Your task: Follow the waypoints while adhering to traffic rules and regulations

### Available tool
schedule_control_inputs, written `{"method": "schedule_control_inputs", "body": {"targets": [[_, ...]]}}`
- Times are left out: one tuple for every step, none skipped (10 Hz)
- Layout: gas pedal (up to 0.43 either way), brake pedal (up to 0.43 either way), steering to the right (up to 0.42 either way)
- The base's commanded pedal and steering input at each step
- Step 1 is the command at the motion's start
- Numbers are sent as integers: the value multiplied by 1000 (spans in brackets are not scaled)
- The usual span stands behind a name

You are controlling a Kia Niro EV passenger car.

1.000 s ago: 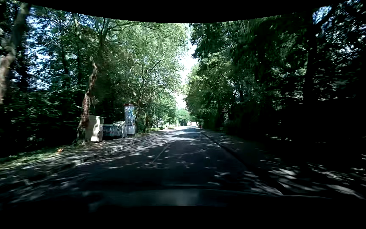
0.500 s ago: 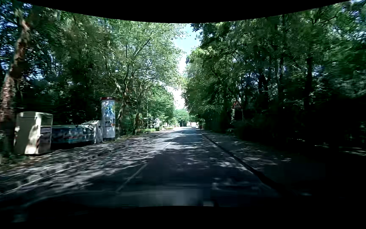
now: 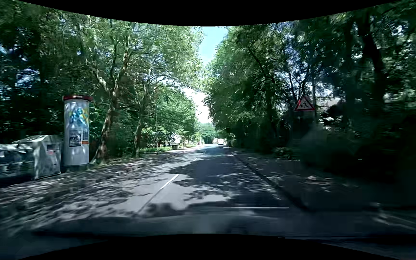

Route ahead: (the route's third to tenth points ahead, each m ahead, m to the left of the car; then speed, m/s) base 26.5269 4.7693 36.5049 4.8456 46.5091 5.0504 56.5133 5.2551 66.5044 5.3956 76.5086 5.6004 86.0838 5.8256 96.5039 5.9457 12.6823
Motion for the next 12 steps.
{"method": "schedule_control_inputs", "body": {"targets": [[0,98,-3],[0,98,-3],[0,110,-3],[0,110,-3],[0,122,-3],[0,134,-3],[0,146,-3],[0,152,-3],[0,165,-3],[0,177,-3],[0,177,-4],[0,165,-3]]}}
